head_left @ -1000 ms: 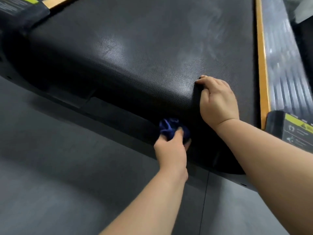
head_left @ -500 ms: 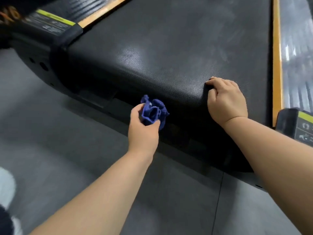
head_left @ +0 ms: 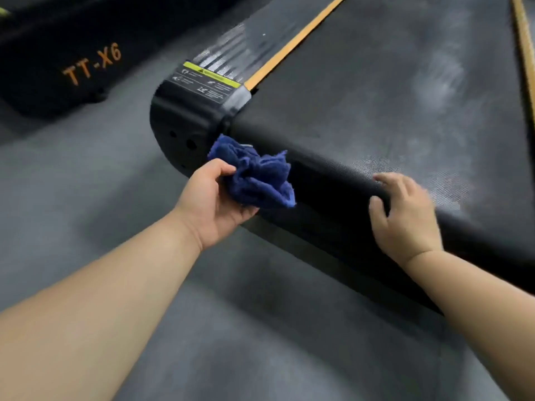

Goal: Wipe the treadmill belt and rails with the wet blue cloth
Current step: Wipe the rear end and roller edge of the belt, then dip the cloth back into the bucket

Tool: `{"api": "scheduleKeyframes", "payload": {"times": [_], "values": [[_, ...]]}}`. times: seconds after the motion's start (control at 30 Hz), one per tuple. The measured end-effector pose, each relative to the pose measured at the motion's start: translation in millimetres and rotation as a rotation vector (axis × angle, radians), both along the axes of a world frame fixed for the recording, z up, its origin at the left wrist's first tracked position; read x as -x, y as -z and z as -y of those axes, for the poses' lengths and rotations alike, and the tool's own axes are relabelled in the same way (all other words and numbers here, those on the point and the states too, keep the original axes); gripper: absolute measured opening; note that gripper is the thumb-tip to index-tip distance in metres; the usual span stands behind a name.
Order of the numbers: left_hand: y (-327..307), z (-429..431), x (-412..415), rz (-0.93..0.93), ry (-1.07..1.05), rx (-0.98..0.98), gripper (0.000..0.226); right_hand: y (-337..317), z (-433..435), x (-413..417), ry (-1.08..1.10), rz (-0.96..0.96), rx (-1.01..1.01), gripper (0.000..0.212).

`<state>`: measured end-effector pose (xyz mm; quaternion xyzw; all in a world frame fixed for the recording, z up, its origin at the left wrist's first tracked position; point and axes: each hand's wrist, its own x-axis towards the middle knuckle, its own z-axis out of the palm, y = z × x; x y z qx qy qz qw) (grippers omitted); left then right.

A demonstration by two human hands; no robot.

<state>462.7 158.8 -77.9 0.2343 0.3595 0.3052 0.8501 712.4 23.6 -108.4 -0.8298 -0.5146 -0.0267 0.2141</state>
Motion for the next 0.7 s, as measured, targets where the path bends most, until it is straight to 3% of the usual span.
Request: {"api": "scheduleKeyframes", "payload": {"times": [0.07, 0.13, 0.2, 0.3, 0.37, 0.43, 0.7], "values": [[-25.2, -15.2, 29.5, 0.042, -0.006, -0.019, 0.037, -22.4, -36.6, 77.6, -0.047, -0.436, 0.089, 0.031], [-48.6, -23.7, 64.4, 0.008, 0.016, -0.048, 0.028, -48.4, -74.0, 150.8, -0.003, -0.988, 0.232, 0.048], [-67.6, -25.8, 96.9, -0.080, -0.014, -0.040, 0.033, -75.7, -99.3, 205.7, 0.049, -1.444, 0.319, 0.066], [-92.7, -30.7, 162.9, -0.180, -0.111, 0.016, 0.052, -114.6, -121.2, 273.0, 0.014, -1.868, 0.318, 0.072], [-110.0, -31.0, 208.3, -0.260, -0.139, 0.051, 0.062, -136.3, -128.4, 309.5, -0.039, -1.923, 0.348, 0.061], [-128.7, -29.8, 247.2, -0.338, -0.159, 0.048, 0.063, -155.1, -132.6, 342.0, -0.065, -1.848, 0.453, 0.057], [-178.5, -1.8, 363.5, -0.510, -0.246, 0.029, 0.036, -199.1, -138.0, 441.2, -0.092, -1.824, 0.607, 0.042]]}}
